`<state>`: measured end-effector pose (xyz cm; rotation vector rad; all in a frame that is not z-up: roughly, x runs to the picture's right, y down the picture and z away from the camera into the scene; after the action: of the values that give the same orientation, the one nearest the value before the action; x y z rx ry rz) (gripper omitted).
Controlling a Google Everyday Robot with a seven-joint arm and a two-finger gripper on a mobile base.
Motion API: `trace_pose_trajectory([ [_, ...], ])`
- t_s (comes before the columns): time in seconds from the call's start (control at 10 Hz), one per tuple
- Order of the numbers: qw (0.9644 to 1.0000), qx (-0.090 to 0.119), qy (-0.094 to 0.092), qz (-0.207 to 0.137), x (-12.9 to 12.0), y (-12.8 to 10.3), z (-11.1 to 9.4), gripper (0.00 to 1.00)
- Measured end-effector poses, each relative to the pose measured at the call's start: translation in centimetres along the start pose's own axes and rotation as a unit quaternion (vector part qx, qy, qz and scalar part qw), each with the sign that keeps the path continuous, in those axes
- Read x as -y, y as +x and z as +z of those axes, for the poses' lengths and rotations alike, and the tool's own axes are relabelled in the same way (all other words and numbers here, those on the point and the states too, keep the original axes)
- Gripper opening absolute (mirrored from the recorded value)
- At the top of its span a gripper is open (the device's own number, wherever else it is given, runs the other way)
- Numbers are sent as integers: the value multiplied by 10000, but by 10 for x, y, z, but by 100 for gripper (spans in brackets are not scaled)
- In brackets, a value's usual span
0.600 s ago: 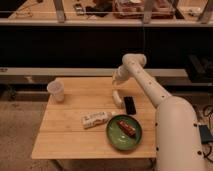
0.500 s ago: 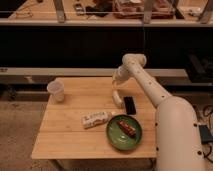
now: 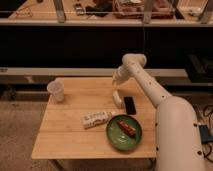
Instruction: Wipe the white sponge on the table
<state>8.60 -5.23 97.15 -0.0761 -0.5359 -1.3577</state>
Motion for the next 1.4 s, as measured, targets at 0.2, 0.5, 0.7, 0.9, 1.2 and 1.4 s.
trace_pose_trajectory([
  [0.2, 10000, 0, 0, 0, 0, 0, 0, 34],
  [0.5, 10000, 0, 0, 0, 0, 0, 0, 34],
  [0.7, 10000, 0, 0, 0, 0, 0, 0, 34],
  [0.9, 10000, 0, 0, 0, 0, 0, 0, 34],
  [1.2, 10000, -4, -23, -2, -1, 1, -1, 34],
  [1.4, 9999, 98, -86, -31, -8, 1, -19, 28],
])
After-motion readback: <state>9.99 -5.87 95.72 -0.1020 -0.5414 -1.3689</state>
